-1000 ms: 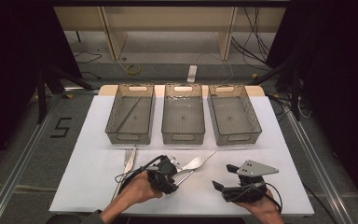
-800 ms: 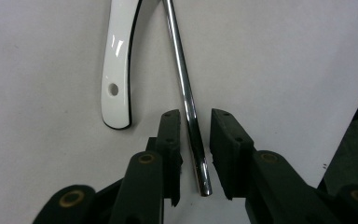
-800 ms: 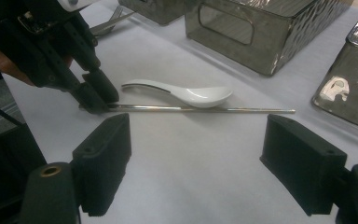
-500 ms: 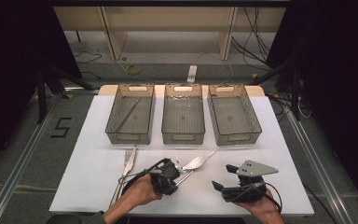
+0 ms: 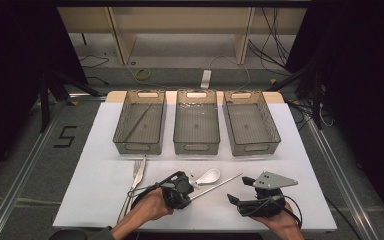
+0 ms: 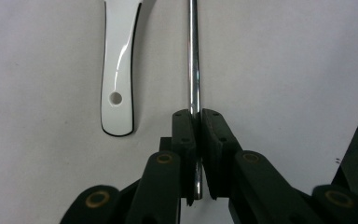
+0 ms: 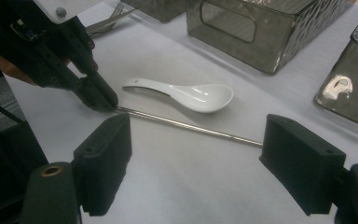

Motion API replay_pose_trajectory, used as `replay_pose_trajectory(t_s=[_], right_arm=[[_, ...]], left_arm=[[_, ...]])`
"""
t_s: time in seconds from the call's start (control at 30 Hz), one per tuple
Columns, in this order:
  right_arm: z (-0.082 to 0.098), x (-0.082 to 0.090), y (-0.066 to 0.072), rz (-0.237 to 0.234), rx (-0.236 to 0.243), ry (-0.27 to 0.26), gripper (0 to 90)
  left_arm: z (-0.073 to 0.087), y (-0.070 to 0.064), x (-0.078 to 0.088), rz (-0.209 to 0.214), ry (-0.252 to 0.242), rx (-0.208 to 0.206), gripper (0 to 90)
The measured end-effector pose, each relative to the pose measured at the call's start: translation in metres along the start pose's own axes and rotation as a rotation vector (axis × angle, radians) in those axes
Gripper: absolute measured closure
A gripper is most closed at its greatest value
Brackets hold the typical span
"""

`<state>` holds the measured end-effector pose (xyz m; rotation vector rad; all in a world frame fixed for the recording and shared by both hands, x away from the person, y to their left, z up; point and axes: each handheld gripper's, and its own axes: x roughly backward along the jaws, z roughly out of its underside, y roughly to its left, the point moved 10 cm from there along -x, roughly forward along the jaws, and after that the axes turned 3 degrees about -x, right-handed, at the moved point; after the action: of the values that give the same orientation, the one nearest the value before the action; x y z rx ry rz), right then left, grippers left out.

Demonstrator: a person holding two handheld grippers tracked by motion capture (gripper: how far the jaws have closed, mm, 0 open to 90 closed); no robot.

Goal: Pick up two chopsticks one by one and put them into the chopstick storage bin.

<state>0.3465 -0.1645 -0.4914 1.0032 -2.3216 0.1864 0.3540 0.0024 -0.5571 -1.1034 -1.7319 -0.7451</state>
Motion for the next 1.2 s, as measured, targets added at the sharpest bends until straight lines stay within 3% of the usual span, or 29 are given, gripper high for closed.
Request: replay_pose_trajectory(t_s=[0.4, 0.77, 0.93, 1.07, 1.2], right_arm=[[-0.001, 0.0, 0.001, -0.005, -0.003, -0.003, 25.2], [-0.001, -0.001, 0.002, -0.014, 0.001, 0.001, 25.5], [-0.005, -0.005, 0.007, -0.03, 0.027, -0.015, 25.4], [-0.005, -0.011, 0.015, -0.043, 0.066, 0.003, 25.3], [-0.006, -0.013, 0.018, -0.052, 0.071, 0.004, 25.3]], left_arm=[[0.0, 0.002, 0.002, 0.034, -0.005, 0.015, 84.0], [-0.003, 0.003, 0.019, 0.094, -0.031, 0.033, 84.1], [-0.006, 0.004, 0.028, 0.112, -0.049, 0.042, 84.1], [-0.008, 0.003, 0.037, 0.122, -0.057, 0.038, 84.1], [-0.01, 0.003, 0.043, 0.126, -0.072, 0.036, 84.1]])
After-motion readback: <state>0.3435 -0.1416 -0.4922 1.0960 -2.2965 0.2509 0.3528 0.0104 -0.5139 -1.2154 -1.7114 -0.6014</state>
